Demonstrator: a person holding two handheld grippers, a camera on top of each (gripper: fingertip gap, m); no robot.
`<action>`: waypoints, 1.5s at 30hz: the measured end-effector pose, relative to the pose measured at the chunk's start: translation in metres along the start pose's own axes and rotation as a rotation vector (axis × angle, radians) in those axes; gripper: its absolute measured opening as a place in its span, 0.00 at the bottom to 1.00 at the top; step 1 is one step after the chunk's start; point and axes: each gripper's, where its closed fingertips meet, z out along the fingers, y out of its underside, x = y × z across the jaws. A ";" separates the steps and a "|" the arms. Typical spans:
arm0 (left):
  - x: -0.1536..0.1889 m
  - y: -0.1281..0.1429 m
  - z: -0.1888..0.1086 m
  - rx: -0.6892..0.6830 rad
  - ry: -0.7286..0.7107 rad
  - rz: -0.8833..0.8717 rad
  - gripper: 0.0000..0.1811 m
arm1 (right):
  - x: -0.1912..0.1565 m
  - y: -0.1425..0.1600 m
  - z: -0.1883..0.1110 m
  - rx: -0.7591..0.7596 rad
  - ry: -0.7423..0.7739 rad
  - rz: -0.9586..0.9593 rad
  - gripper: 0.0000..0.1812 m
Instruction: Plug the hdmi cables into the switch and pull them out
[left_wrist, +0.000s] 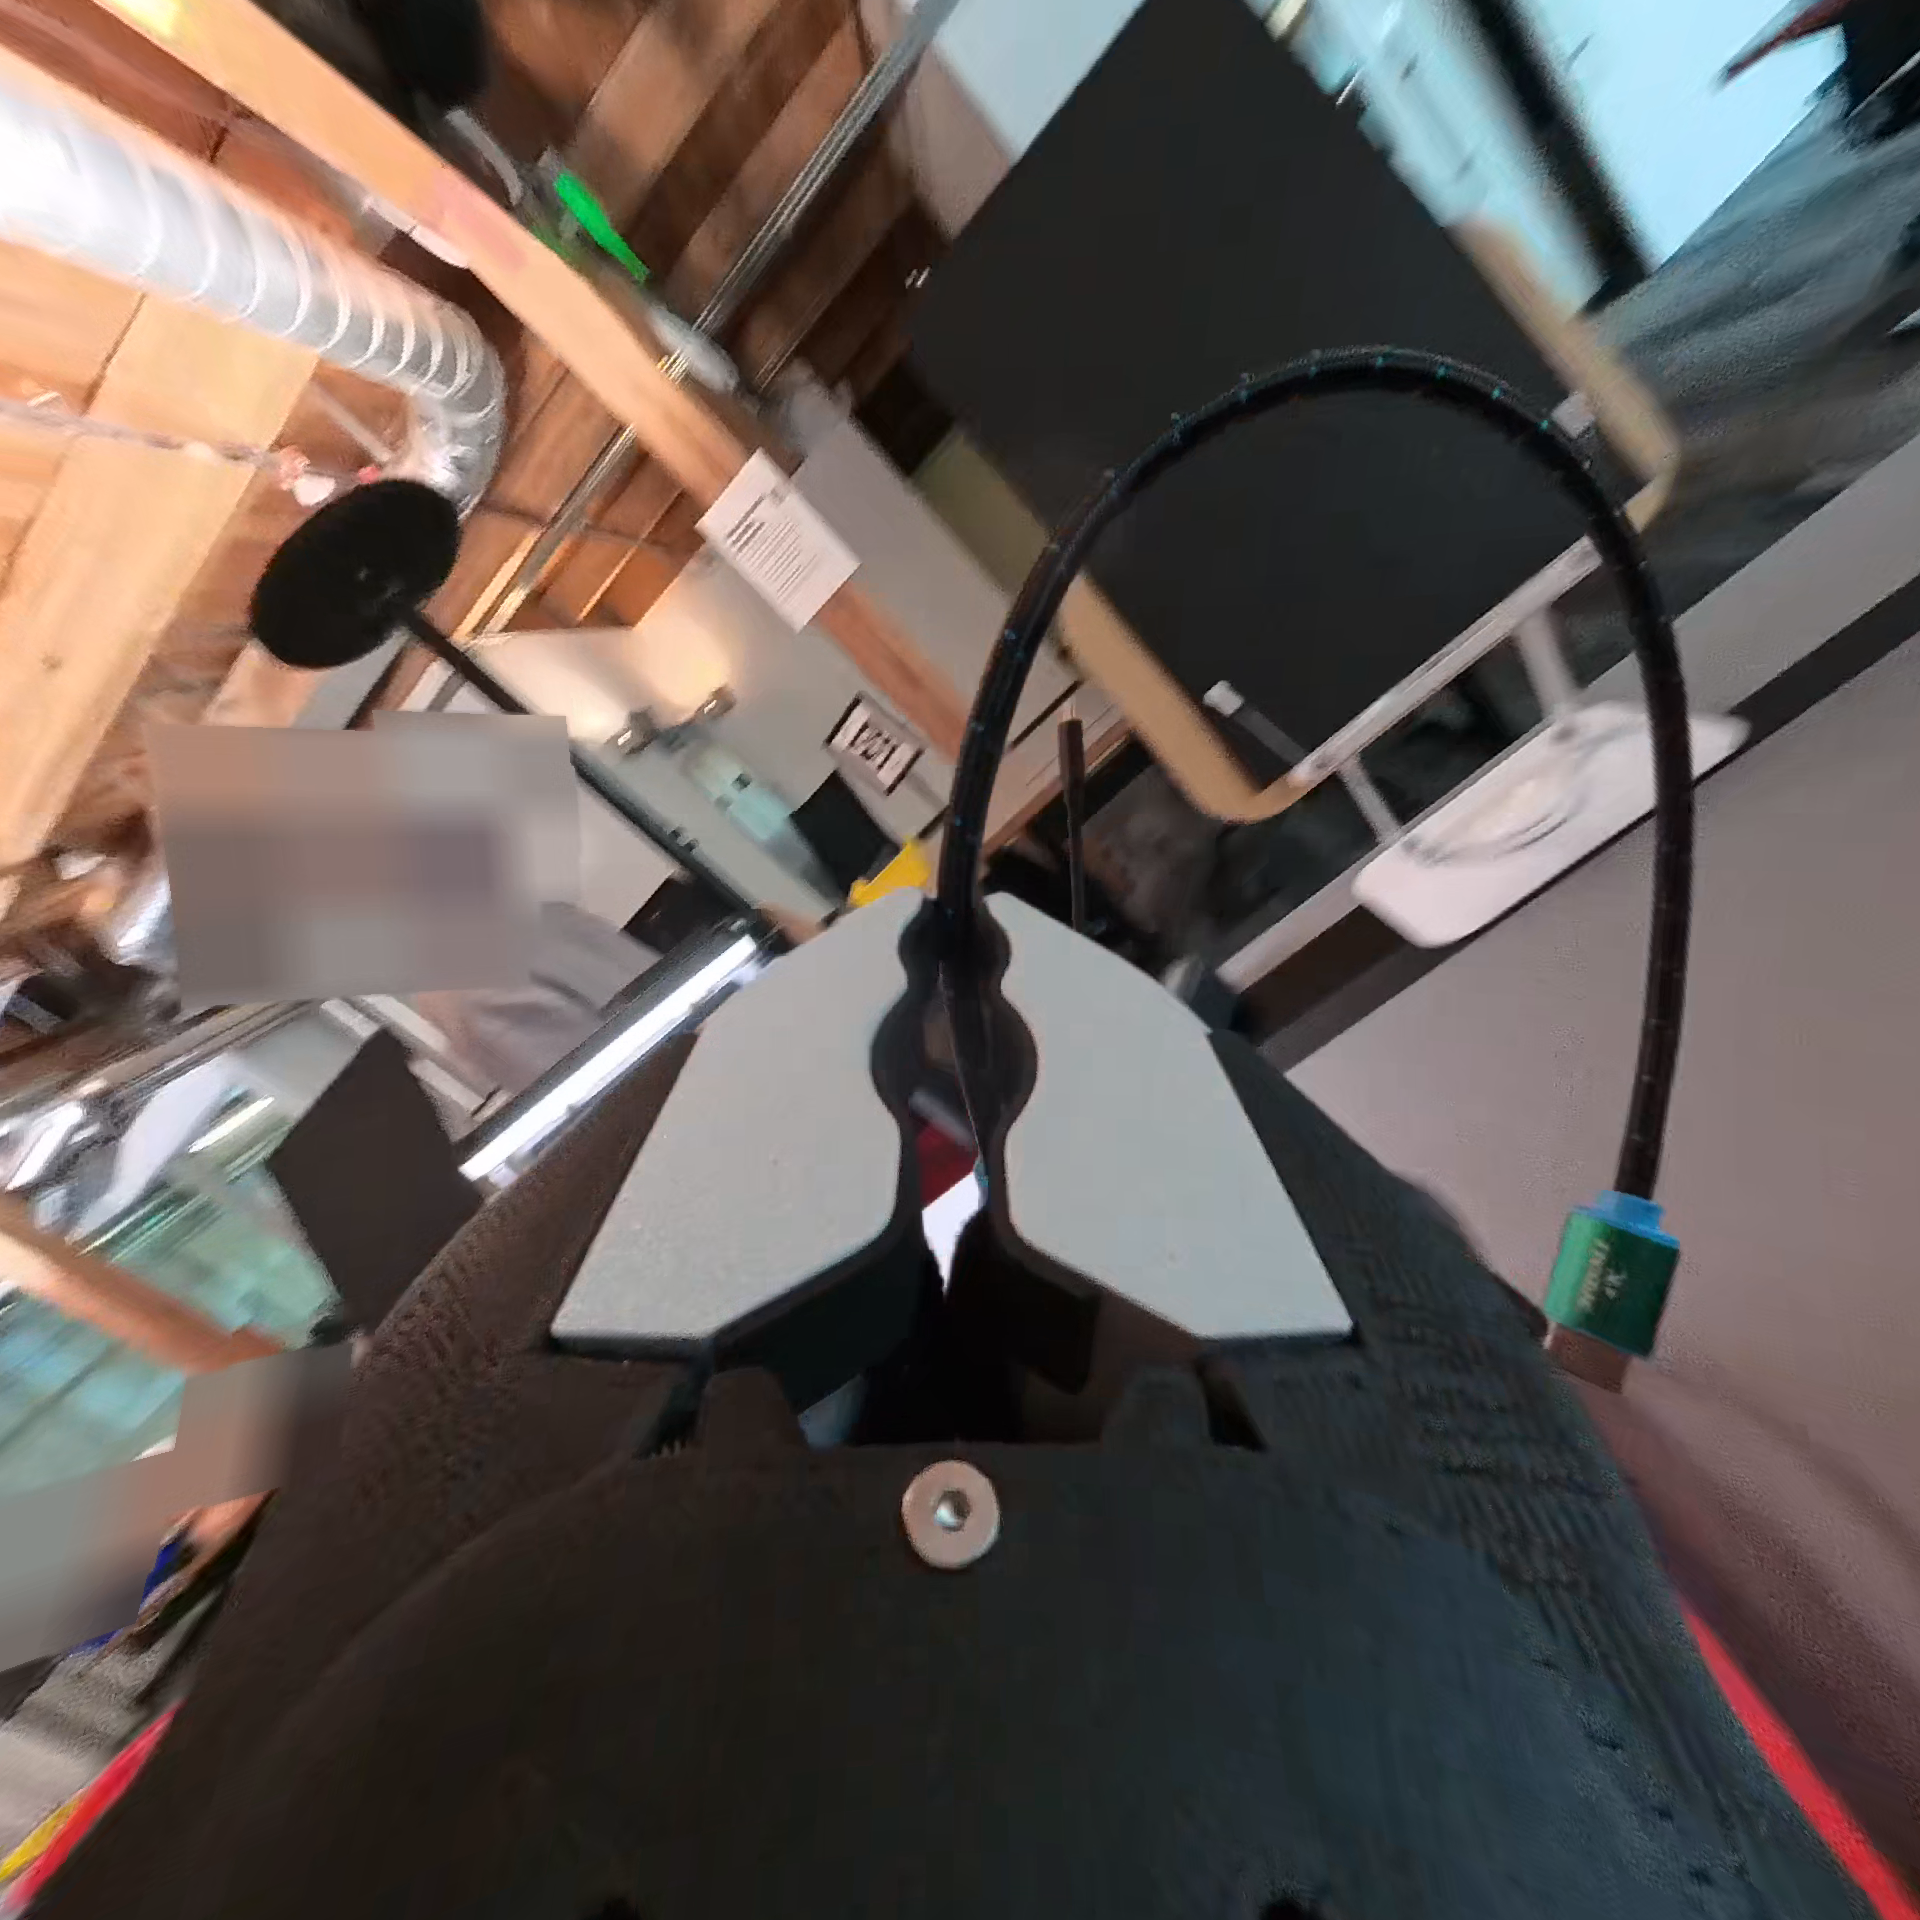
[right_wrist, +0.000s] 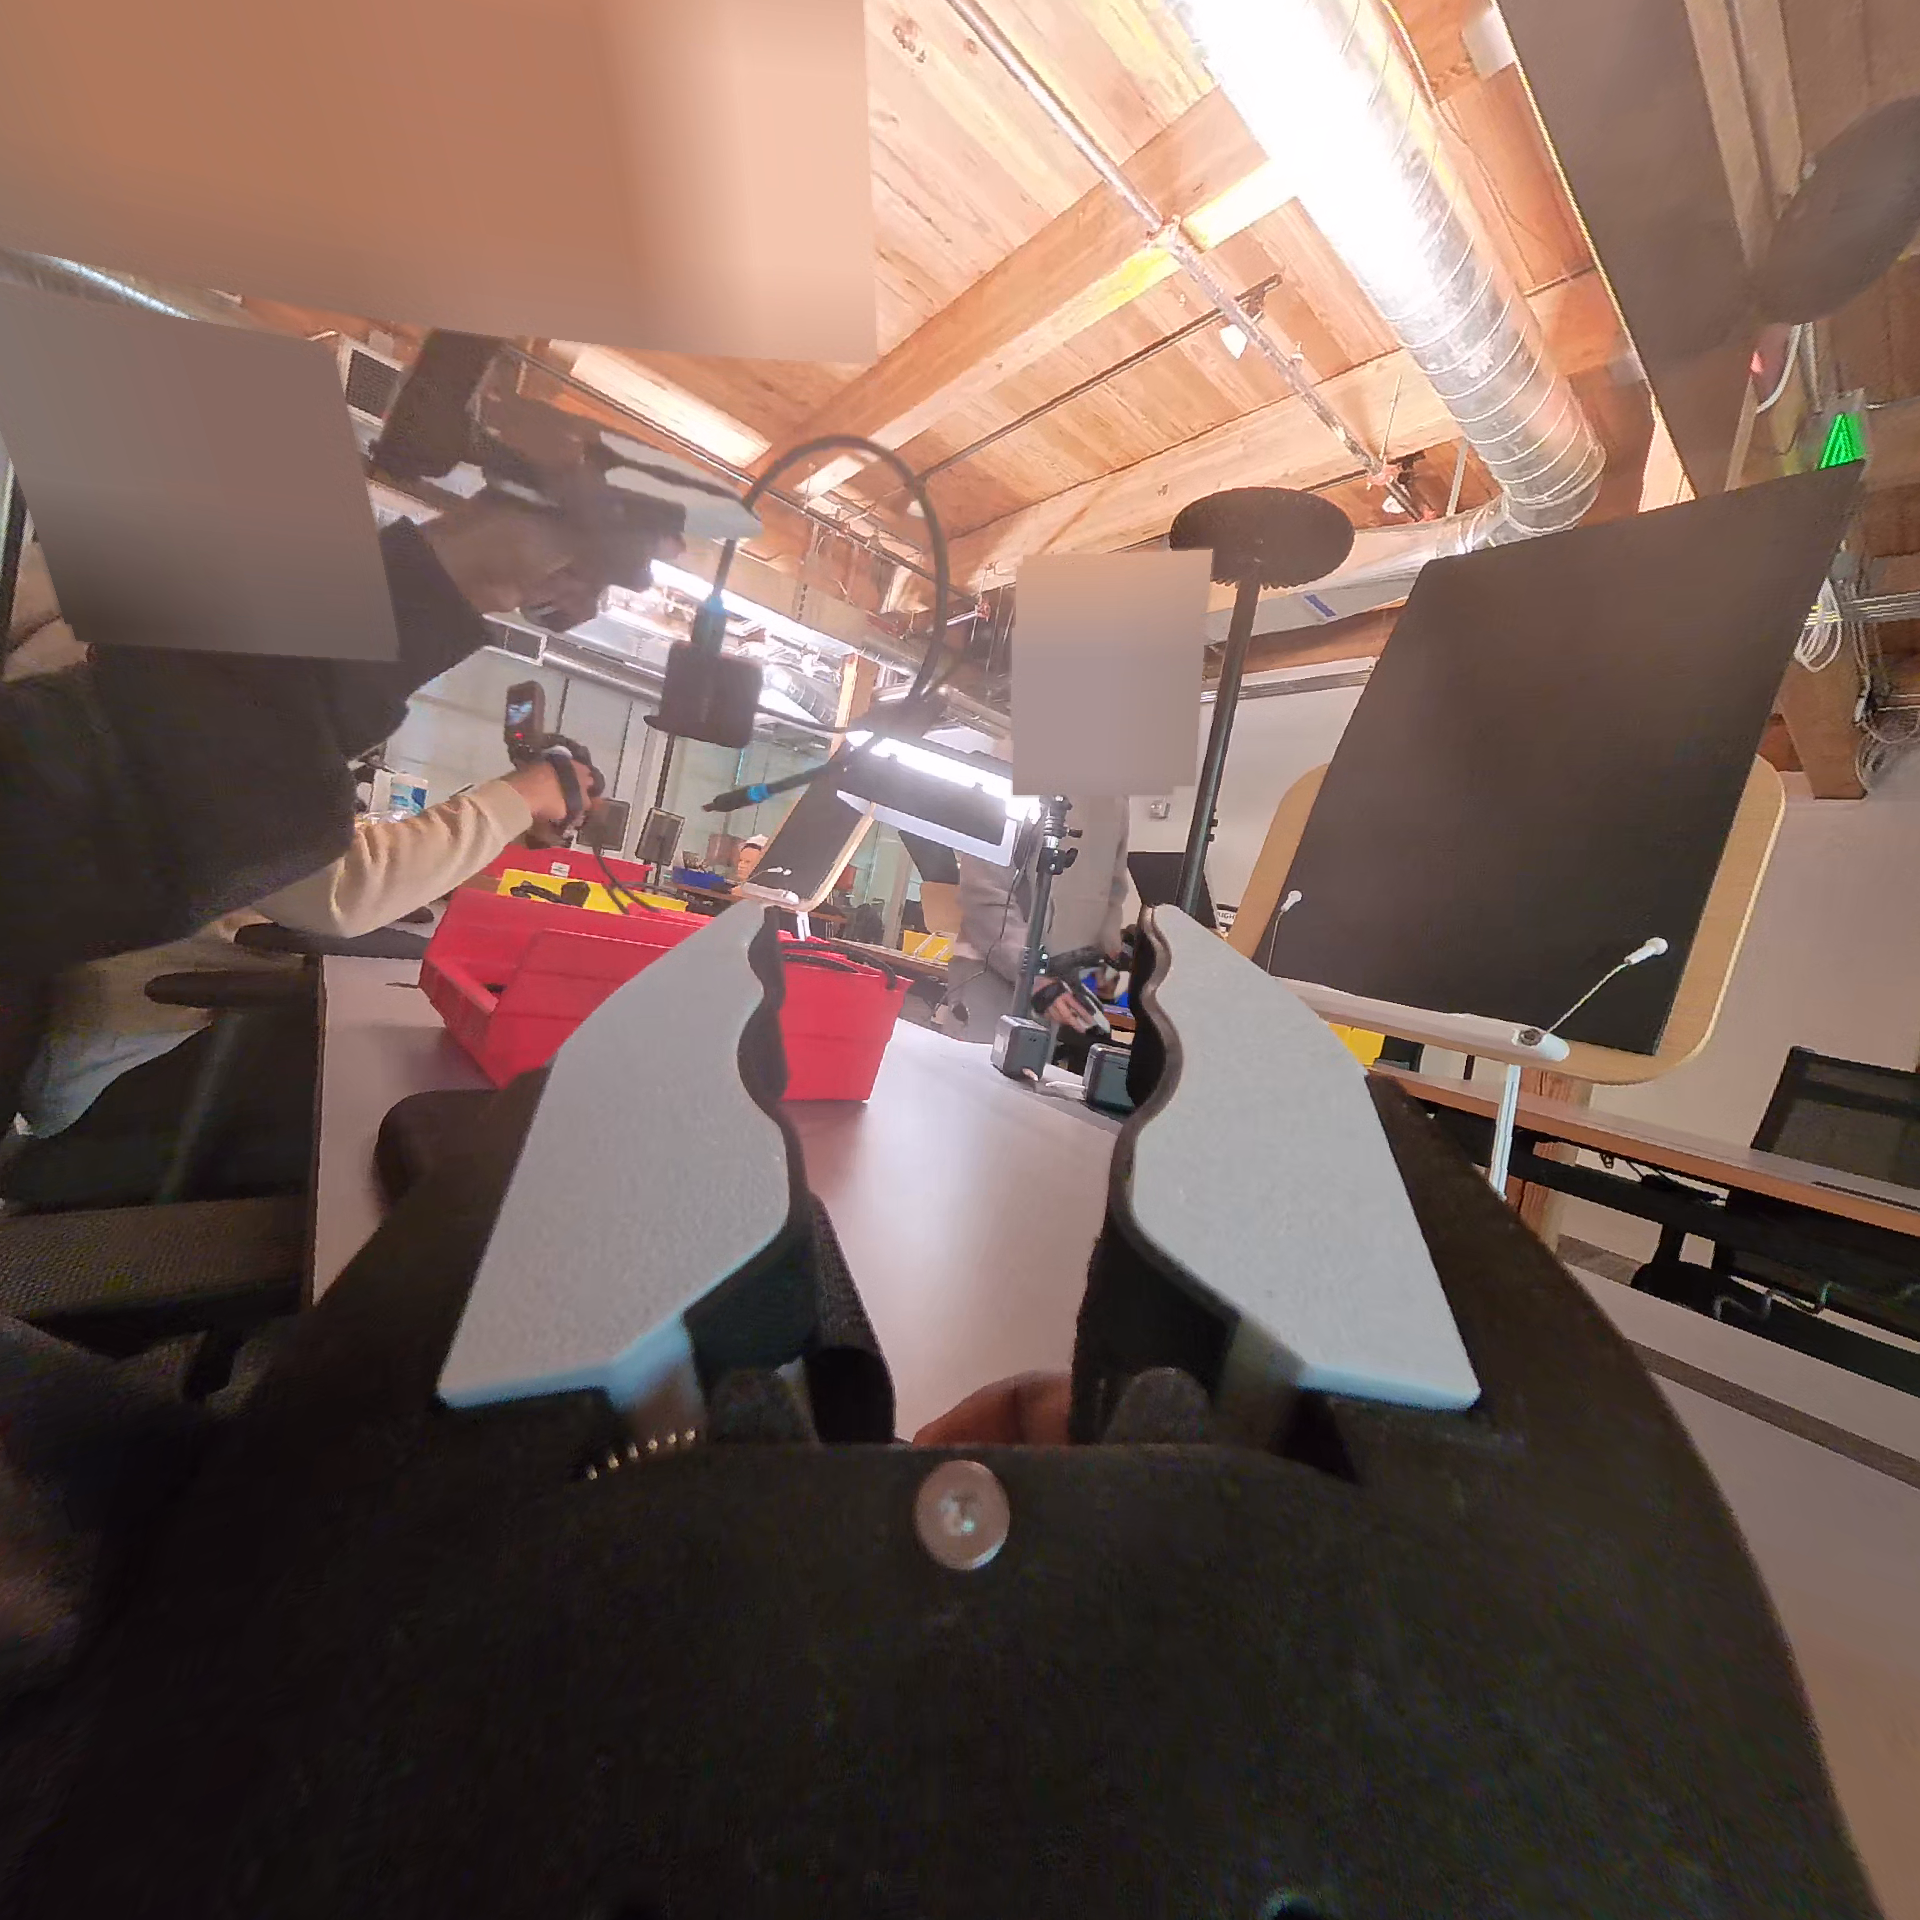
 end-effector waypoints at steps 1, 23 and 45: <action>0.015 -0.010 -0.001 0.032 0.041 -0.027 0.03 | 0.000 0.000 0.000 0.000 0.000 0.000 0.35; 0.309 -0.051 -0.031 0.161 0.749 -0.207 0.03 | -0.086 0.063 0.097 -0.514 -0.259 -0.002 0.42; 0.278 -0.034 -0.033 0.390 0.876 -0.990 0.36 | -0.059 0.069 0.103 -0.534 -0.395 0.523 0.03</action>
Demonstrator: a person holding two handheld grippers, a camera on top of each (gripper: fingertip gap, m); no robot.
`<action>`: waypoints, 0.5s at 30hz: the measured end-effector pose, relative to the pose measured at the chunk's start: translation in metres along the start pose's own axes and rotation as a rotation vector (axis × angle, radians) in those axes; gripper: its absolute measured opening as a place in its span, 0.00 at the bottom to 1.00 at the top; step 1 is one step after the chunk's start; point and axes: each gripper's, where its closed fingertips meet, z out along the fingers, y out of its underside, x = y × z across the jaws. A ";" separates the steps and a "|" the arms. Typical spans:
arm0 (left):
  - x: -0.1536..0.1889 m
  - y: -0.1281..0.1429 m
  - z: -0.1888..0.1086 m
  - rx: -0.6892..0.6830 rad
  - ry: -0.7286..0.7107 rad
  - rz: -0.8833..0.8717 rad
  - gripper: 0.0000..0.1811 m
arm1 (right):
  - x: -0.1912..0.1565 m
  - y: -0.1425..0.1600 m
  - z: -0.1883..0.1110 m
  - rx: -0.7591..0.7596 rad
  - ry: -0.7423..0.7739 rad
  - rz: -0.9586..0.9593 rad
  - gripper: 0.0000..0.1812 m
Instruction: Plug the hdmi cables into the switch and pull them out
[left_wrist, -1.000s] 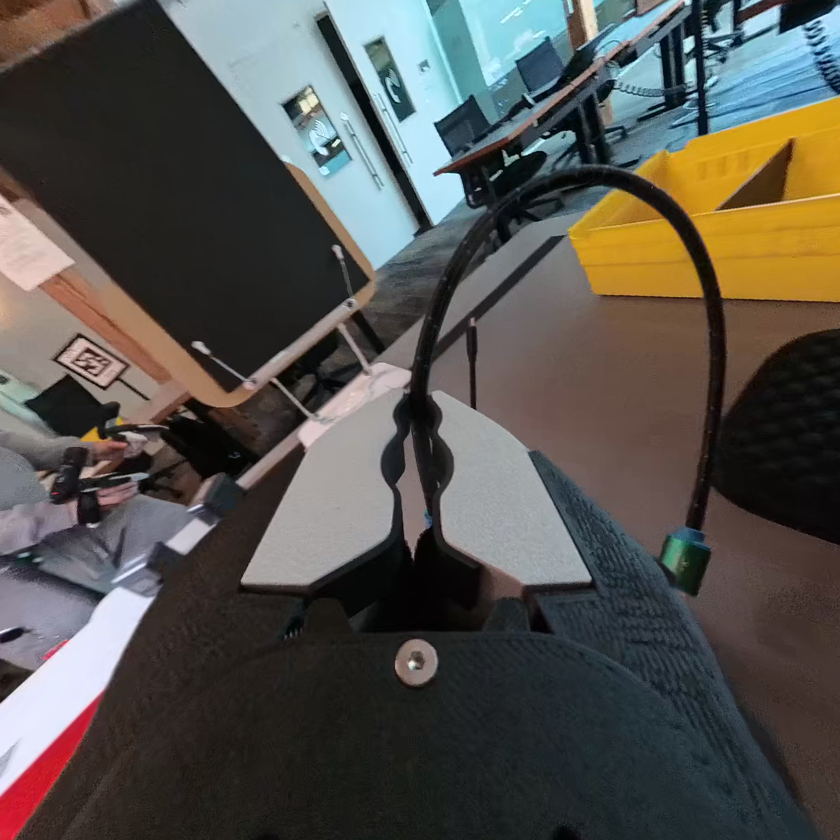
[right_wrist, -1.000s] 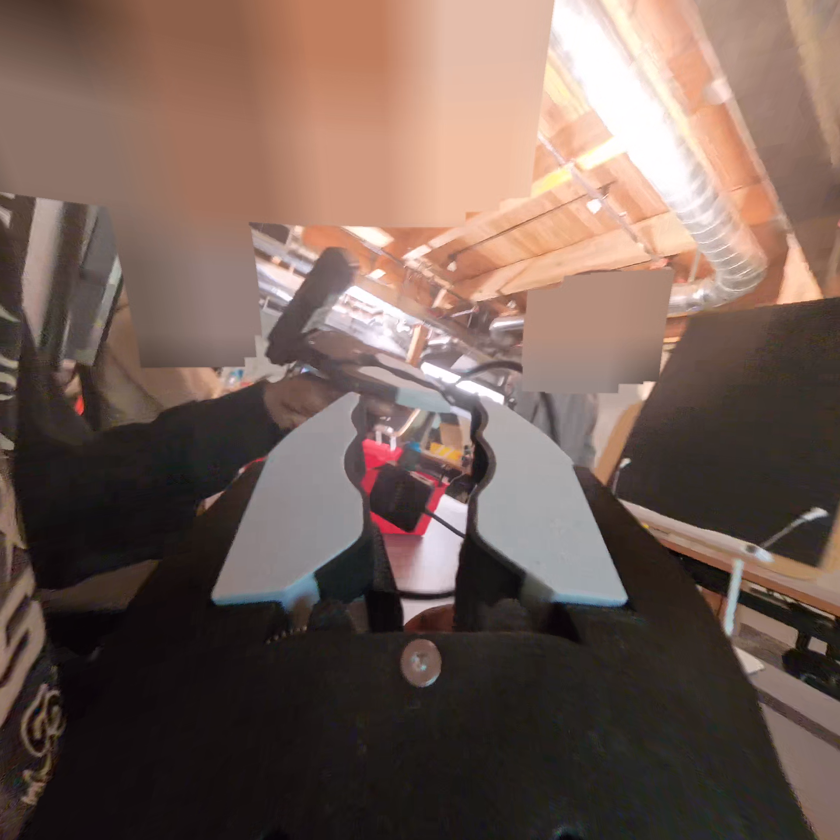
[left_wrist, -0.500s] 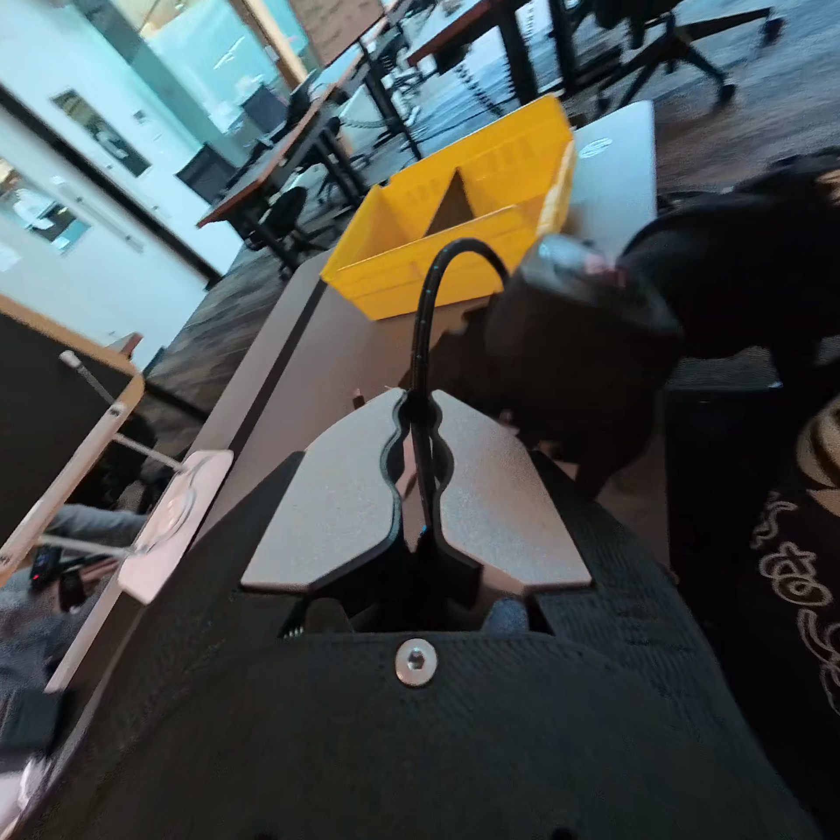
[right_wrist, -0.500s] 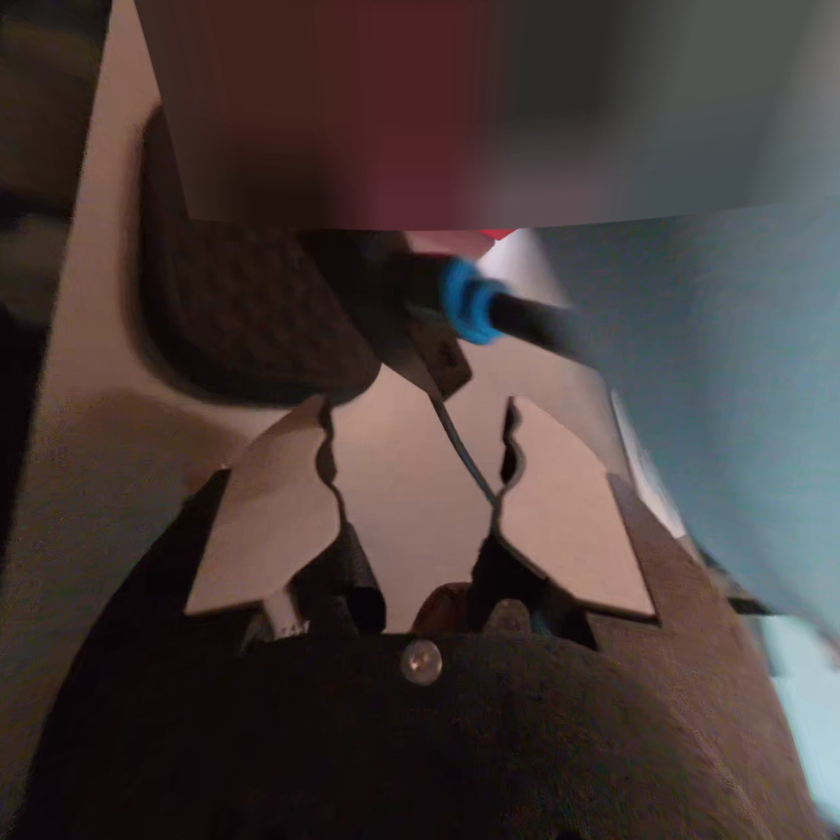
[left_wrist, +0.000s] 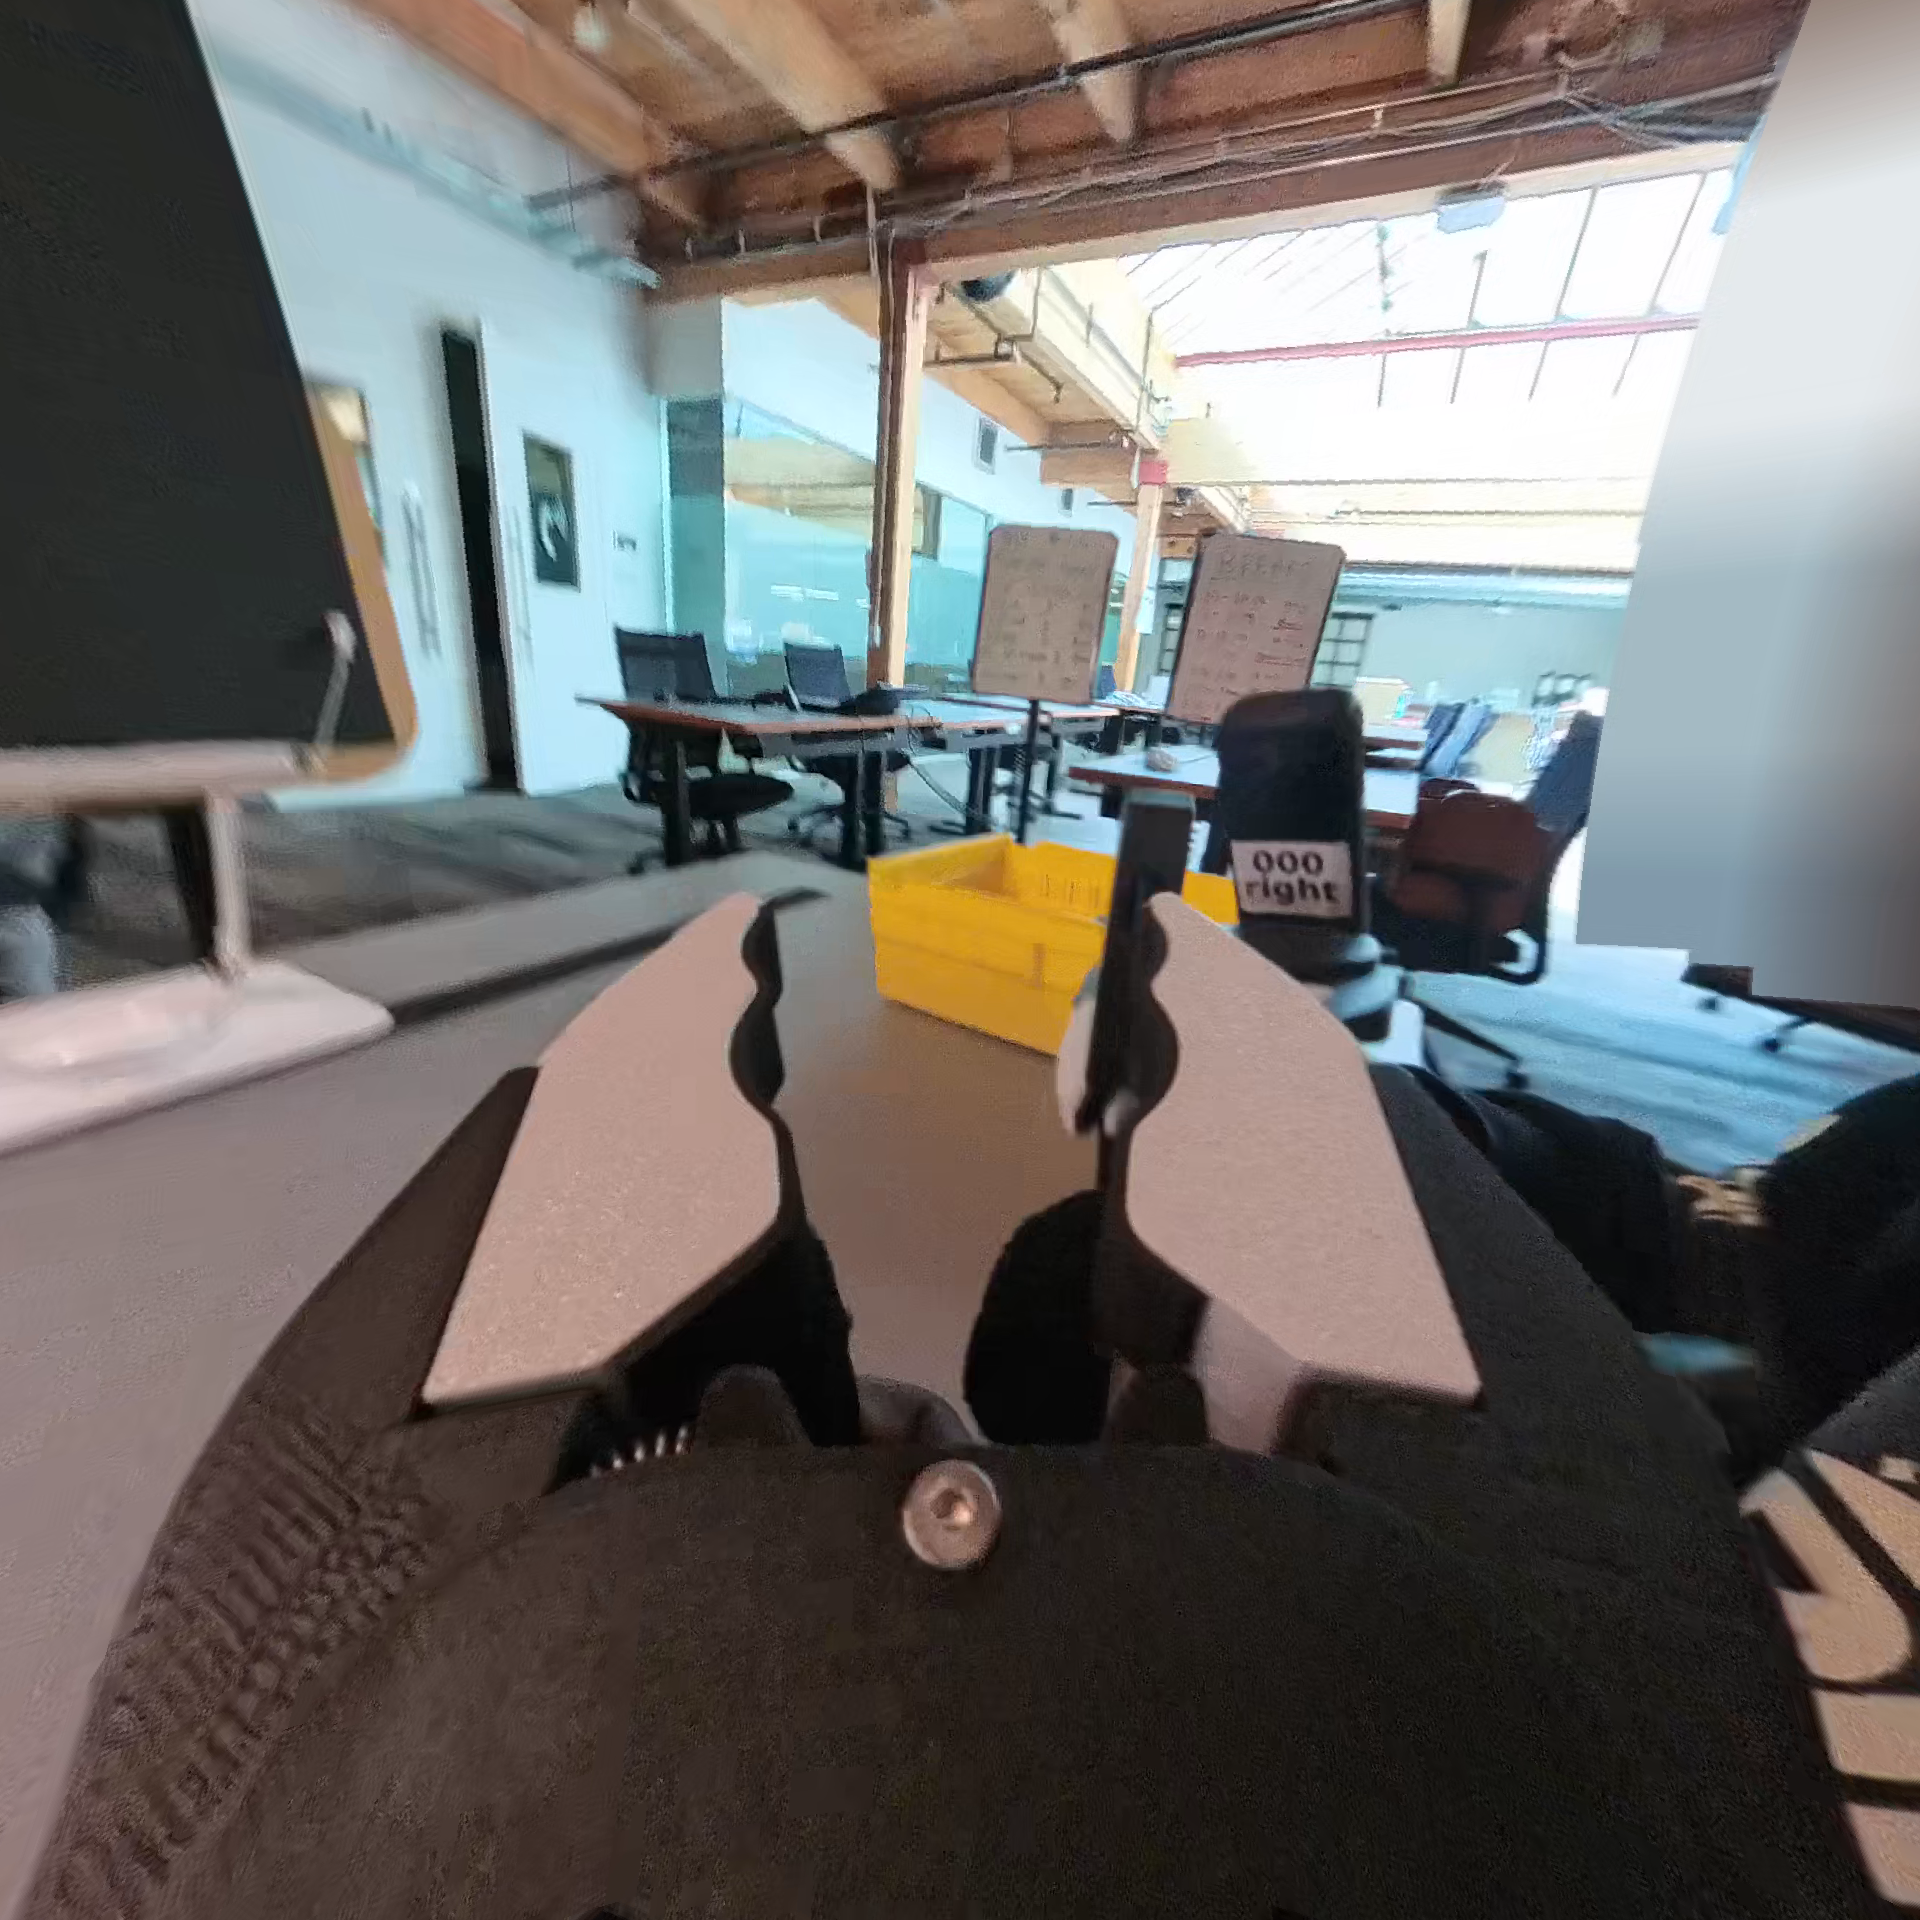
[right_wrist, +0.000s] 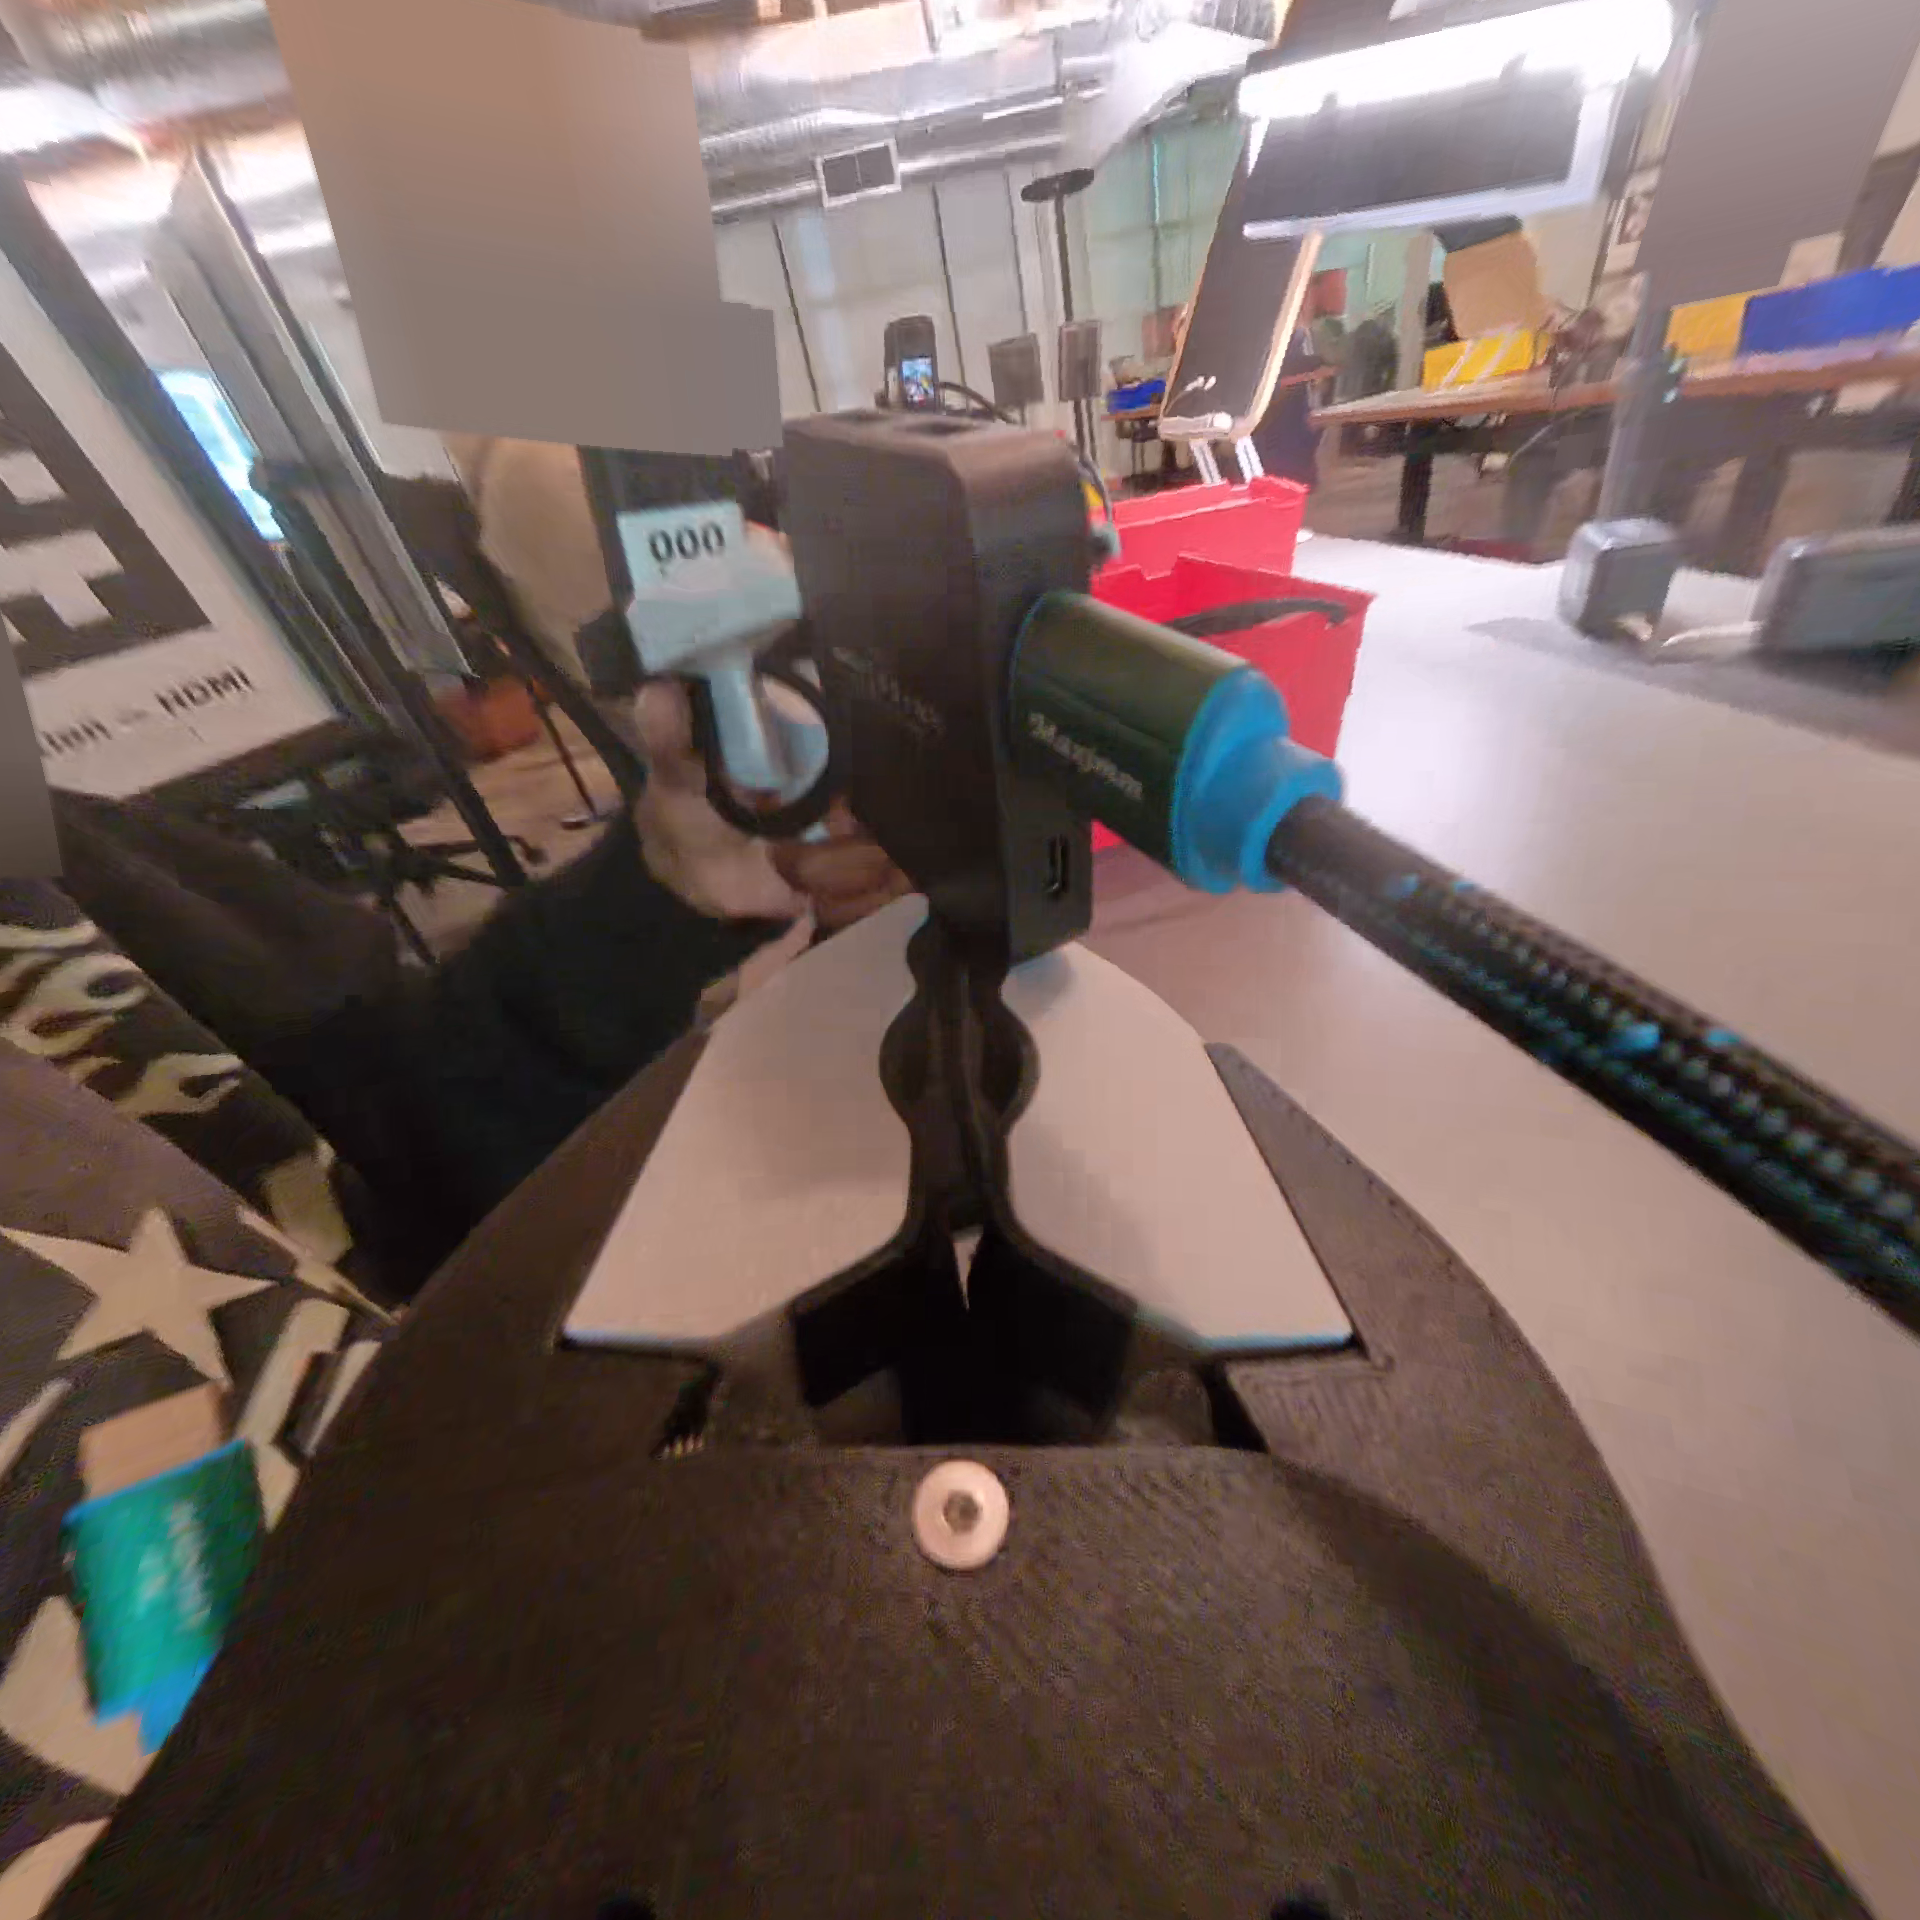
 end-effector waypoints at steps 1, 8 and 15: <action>0.004 0.011 0.003 -0.012 0.023 -0.065 0.37 | 0.001 0.005 0.001 -0.022 -0.005 0.034 0.03; 0.018 0.056 0.024 -0.062 0.068 -0.178 0.07 | 0.006 0.047 0.010 -0.248 0.049 0.018 0.03; 0.002 0.046 0.013 0.066 0.077 -0.409 0.07 | -0.006 0.018 0.008 0.013 -0.075 0.327 0.26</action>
